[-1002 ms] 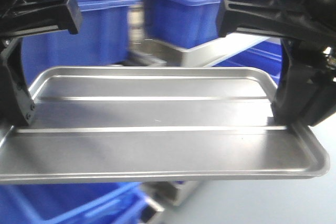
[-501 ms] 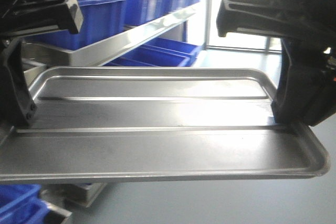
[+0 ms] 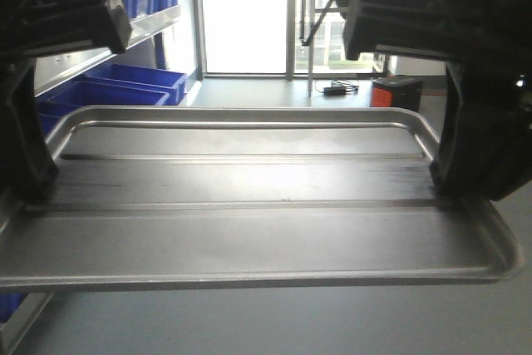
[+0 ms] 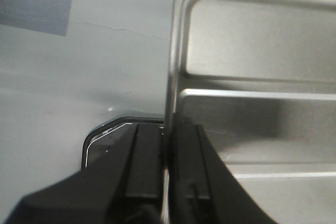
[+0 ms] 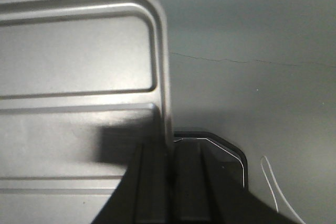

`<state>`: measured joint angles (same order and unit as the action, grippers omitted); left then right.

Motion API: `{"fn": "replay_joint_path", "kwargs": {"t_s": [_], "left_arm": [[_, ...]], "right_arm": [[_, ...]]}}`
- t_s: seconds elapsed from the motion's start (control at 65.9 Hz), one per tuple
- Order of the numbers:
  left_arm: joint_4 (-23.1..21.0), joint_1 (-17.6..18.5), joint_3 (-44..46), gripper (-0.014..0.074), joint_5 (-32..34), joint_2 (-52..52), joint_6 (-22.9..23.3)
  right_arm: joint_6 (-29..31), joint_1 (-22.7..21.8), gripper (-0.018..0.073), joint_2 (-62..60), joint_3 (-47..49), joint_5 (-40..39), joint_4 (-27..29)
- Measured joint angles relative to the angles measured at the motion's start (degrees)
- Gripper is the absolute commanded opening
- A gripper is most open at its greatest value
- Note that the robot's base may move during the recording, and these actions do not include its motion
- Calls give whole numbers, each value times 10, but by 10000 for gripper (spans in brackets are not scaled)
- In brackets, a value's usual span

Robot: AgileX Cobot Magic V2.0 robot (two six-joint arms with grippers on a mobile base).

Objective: Grab silver tray and place in blue box
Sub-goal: 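Hold the tray level in both grippers while the base drives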

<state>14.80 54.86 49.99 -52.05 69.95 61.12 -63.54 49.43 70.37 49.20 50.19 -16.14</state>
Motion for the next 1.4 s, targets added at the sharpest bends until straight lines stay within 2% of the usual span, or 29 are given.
{"fn": "replay_joint_path", "kwargs": {"t_s": [1.396], "left_arm": [[0, 0, 0, -14, -1, 0, 0]], "right_arm": [[0, 0, 73, 0, 0, 1, 0]]}}
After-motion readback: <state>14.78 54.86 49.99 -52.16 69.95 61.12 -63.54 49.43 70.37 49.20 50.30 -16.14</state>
